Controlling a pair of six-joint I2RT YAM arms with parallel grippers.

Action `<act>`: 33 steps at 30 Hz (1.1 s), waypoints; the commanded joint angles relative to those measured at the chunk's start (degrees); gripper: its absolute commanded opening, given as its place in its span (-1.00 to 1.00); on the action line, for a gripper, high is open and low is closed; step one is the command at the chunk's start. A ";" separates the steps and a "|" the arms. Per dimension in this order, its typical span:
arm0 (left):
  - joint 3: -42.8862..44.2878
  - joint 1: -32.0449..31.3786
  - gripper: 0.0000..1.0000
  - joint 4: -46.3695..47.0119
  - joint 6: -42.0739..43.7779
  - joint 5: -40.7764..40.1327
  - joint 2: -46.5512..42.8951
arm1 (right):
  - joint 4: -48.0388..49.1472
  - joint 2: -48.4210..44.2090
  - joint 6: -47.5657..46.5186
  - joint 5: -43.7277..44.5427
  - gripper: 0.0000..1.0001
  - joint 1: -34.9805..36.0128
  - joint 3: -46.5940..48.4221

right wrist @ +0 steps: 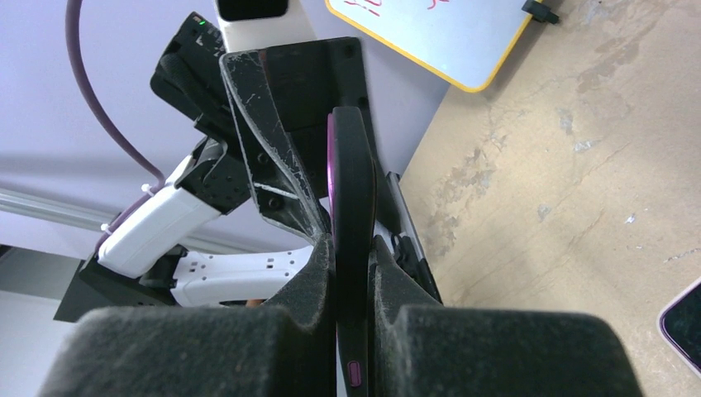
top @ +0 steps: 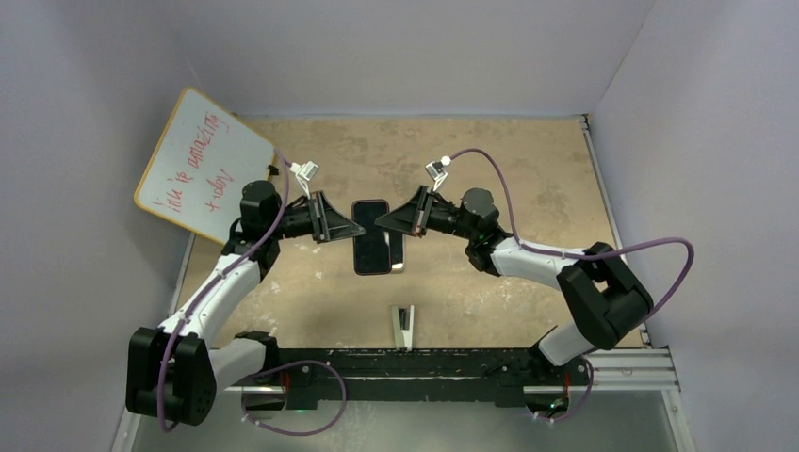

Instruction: Put the phone into the phone case

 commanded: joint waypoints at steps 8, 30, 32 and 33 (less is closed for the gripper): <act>-2.32 0.11 -1.00 11.83 -3.54 6.58 2.84 | -5.46 -4.61 -6.60 -6.30 -0.04 -2.51 8.13; 9.91 0.11 -1.00 -26.97 18.52 -5.98 6.91 | -15.88 -4.92 -19.63 -8.56 -1.00 -5.69 15.05; 9.84 0.11 -1.00 -29.20 18.66 -9.86 8.15 | -19.37 -6.40 -25.16 -6.59 -1.00 -5.01 15.13; 9.87 0.11 -1.00 -30.12 18.69 -11.73 8.75 | -20.09 -7.11 -29.06 -6.02 -1.00 -4.59 14.53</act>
